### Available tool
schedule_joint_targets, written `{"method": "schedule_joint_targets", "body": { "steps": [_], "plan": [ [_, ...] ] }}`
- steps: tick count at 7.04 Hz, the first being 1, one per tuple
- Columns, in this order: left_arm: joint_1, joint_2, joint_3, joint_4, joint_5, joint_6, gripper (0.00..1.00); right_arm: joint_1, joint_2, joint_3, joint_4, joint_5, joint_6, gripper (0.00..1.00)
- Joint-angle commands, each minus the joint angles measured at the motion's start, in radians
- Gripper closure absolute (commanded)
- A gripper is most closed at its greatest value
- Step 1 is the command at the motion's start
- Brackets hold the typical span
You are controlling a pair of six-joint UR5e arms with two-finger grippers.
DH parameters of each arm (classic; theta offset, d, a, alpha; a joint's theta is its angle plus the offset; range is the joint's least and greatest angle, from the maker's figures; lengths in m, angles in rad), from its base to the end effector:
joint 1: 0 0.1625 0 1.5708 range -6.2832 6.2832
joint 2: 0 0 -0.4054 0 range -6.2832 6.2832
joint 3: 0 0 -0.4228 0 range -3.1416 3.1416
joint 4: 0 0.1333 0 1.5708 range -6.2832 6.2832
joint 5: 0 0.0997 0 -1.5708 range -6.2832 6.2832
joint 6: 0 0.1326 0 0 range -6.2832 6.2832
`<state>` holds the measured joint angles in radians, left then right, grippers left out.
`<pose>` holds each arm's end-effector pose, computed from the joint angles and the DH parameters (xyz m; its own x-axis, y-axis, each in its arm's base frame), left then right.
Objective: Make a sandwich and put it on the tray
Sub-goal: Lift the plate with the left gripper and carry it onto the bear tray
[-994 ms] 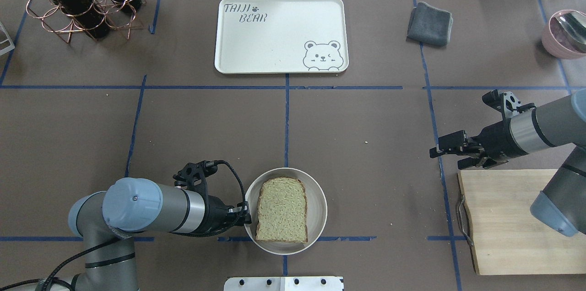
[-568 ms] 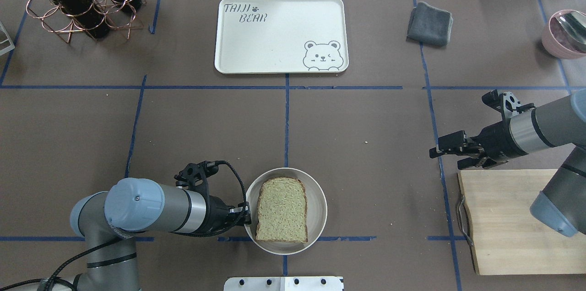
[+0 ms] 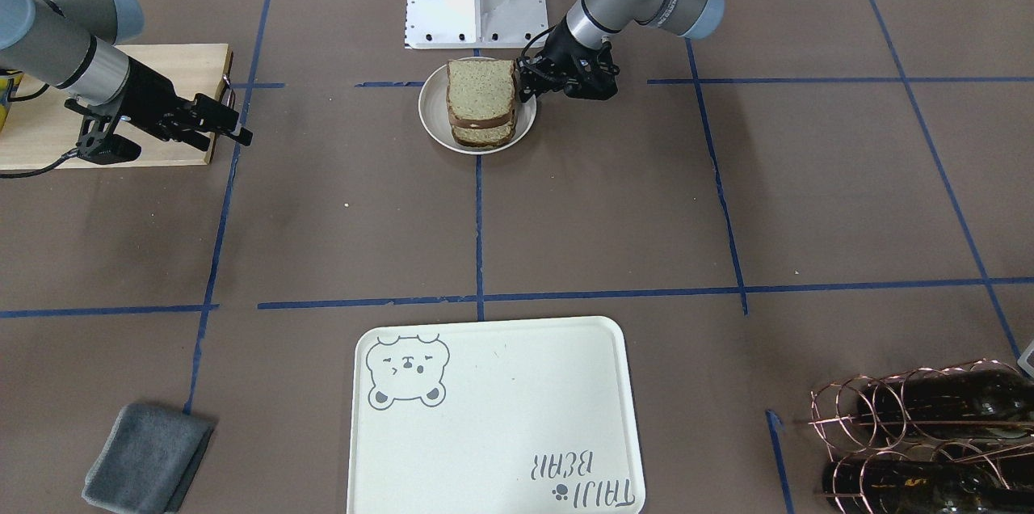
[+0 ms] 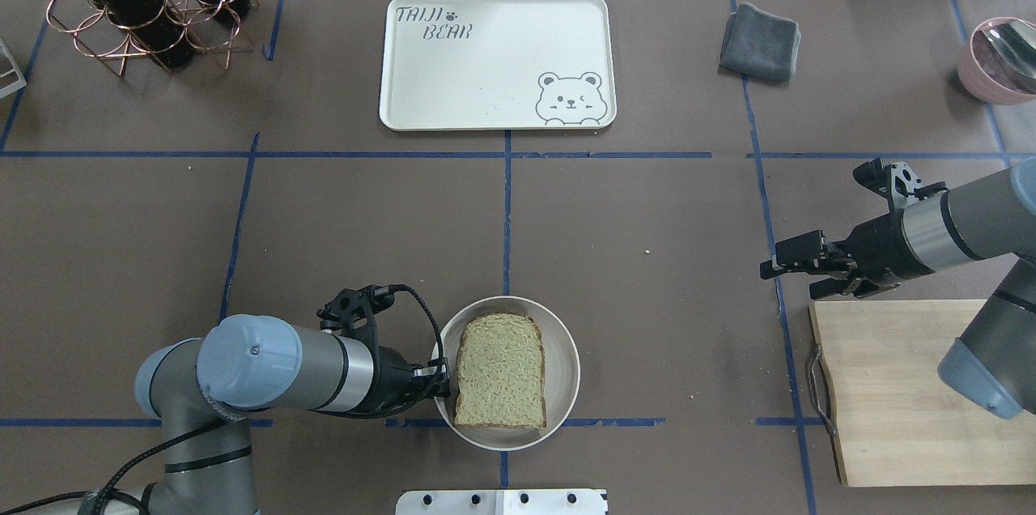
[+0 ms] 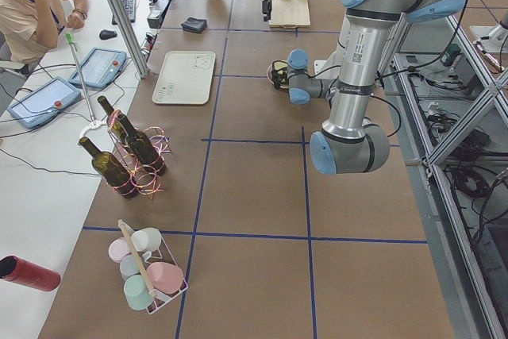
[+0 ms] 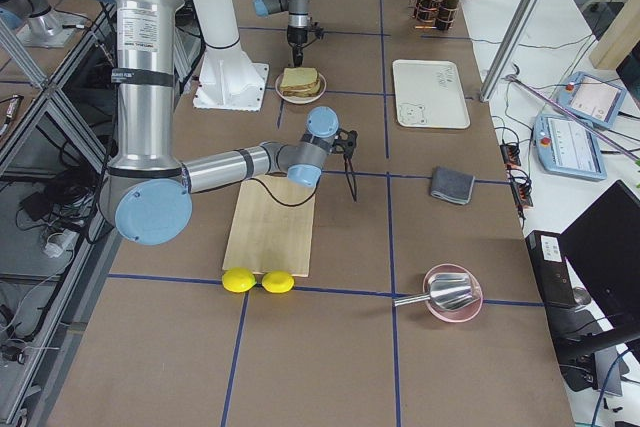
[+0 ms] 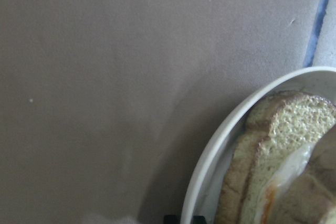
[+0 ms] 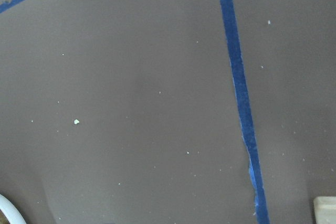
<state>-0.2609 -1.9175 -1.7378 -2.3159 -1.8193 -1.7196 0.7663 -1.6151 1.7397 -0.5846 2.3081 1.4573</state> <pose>0.6106 -0.2672 0.2806 0.2898 -0.2261 -0.9300 0.0676 0.9741 -0.2158 -0.3540 -0.4020 0.4692 0.3268 0.1982 0.9241 -0.0426 0.9799 -0.1951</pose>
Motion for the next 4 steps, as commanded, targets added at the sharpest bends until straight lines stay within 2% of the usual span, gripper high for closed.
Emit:
{"method": "schedule_joint_targets", "body": {
  "steps": [1, 2, 4],
  "plan": [
    [-0.004, -0.002, -0.011, 0.000, -0.002, 0.000, 1.00, 0.001, 0.000, 0.001, 0.000, 0.001, 0.000, 0.00],
    [-0.006, -0.005, -0.020, -0.002, -0.002, -0.011, 1.00, 0.002, 0.000, 0.001, 0.002, 0.002, 0.000, 0.00],
    [-0.011, -0.078, -0.031, -0.003, 0.000, -0.163, 1.00, 0.008, 0.000, 0.003, 0.003, 0.002, 0.000, 0.00]
  ]
}}
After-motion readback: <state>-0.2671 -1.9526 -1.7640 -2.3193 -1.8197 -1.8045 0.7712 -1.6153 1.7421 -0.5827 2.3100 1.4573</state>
